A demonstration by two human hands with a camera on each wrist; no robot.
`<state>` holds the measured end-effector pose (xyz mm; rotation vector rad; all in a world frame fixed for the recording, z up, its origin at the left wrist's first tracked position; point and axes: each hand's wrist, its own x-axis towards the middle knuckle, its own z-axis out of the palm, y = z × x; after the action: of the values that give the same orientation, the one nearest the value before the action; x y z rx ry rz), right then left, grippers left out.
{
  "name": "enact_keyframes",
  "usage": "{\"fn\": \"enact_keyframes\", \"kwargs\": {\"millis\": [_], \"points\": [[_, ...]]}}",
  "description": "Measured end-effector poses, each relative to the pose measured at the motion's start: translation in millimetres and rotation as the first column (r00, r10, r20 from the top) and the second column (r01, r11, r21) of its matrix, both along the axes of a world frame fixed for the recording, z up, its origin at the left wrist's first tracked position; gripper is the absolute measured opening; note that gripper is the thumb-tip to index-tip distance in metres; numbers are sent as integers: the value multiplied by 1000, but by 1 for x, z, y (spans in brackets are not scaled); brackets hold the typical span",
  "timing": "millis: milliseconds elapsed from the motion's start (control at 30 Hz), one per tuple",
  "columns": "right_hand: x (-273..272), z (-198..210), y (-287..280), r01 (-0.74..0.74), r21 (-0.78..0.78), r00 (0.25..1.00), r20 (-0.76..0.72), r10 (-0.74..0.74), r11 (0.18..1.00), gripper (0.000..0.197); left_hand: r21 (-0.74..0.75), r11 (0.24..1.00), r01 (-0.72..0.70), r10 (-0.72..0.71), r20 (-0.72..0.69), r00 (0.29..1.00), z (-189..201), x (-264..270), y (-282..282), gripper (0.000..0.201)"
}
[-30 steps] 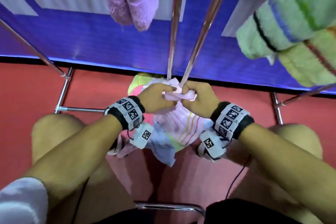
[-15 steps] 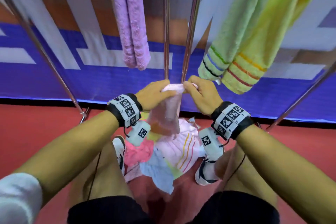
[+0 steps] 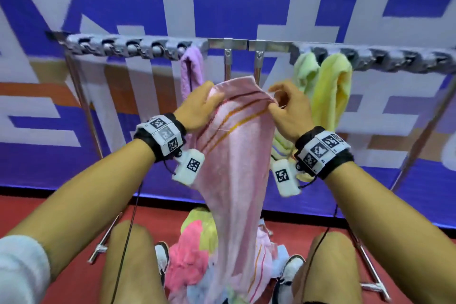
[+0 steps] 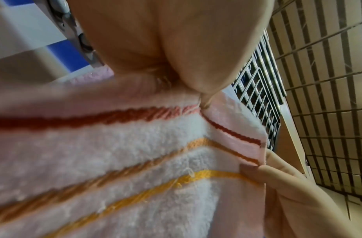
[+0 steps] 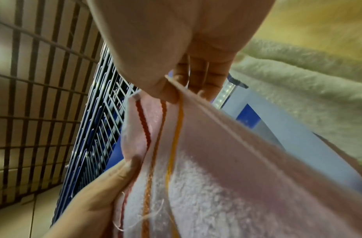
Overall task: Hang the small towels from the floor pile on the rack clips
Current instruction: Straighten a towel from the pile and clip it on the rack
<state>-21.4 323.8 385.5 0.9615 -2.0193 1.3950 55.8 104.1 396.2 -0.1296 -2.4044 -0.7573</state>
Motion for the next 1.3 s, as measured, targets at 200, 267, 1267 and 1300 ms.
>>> {"fn": "enact_keyframes", "kwargs": {"millis": [200, 267, 1267, 1300], "points": [[20, 19, -2, -61, 87, 996, 64, 55, 994, 37, 23, 994, 104, -104, -15, 994, 7, 5, 9, 23], [25, 5, -10, -136, 204, 989, 81, 122, 970, 50, 24, 986, 163, -163, 35, 986, -5, 1, 18, 28], [-38, -290, -12, -49, 401, 561, 769, -307, 915, 16, 283, 908, -310, 76, 616, 784, -314, 12, -45, 44], [-34, -292, -15, -62, 352, 537, 800, -266, 934, 13, 313, 909, -276, 35, 602, 798, -315, 7, -37, 48]]}}
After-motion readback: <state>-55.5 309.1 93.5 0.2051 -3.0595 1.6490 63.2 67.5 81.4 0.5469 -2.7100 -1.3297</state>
